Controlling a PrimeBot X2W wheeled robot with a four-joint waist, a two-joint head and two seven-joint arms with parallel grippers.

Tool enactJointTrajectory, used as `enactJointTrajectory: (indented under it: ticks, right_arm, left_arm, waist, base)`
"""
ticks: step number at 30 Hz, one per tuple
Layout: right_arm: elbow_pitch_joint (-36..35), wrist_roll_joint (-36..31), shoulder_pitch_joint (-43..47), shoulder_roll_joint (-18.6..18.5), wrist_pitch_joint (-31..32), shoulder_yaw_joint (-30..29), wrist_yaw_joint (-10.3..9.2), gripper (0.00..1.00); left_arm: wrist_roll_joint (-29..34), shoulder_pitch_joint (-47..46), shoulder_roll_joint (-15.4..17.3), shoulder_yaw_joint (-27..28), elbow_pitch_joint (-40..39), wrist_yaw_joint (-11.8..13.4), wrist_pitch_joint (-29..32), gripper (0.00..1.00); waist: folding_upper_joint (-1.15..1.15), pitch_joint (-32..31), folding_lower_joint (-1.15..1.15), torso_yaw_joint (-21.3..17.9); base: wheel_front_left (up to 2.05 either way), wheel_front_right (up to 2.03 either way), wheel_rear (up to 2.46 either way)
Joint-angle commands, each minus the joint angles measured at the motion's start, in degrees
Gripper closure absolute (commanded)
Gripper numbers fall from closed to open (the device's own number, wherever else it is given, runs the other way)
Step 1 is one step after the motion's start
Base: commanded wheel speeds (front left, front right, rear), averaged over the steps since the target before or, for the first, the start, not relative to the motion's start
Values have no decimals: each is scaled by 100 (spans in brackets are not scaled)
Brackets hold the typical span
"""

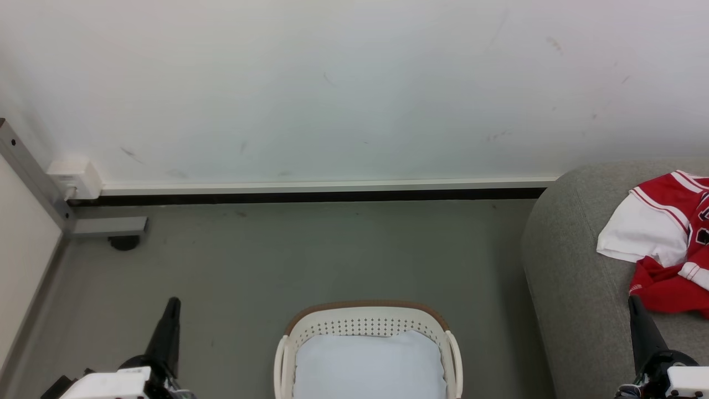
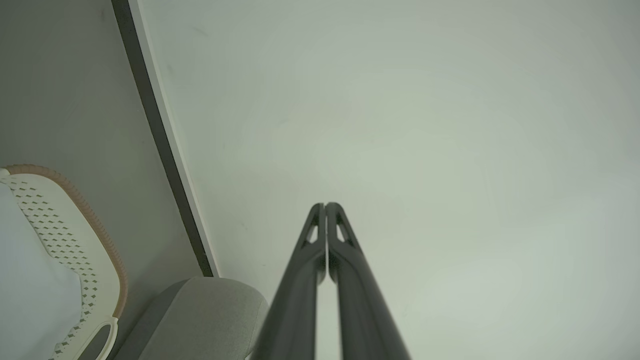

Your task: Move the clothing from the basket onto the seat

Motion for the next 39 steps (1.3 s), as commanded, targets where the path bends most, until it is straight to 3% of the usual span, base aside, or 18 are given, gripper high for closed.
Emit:
enactJointTrajectory:
  ticks: [1,39]
  right_arm:
    - [-18,12,-70,-39,18,-19,-12,100]
    - [-18,12,-69,-38,17,-18,-12,100]
  left_arm:
    - [-73,-53,11,19,-12,-28,23,100]
    - [-73,-52,11,18,-13,-28,22,100]
  waist:
    - [0,0,0,0]
    - [0,0,0,0]
  base:
    - [0,0,0]
    - [0,0,0]
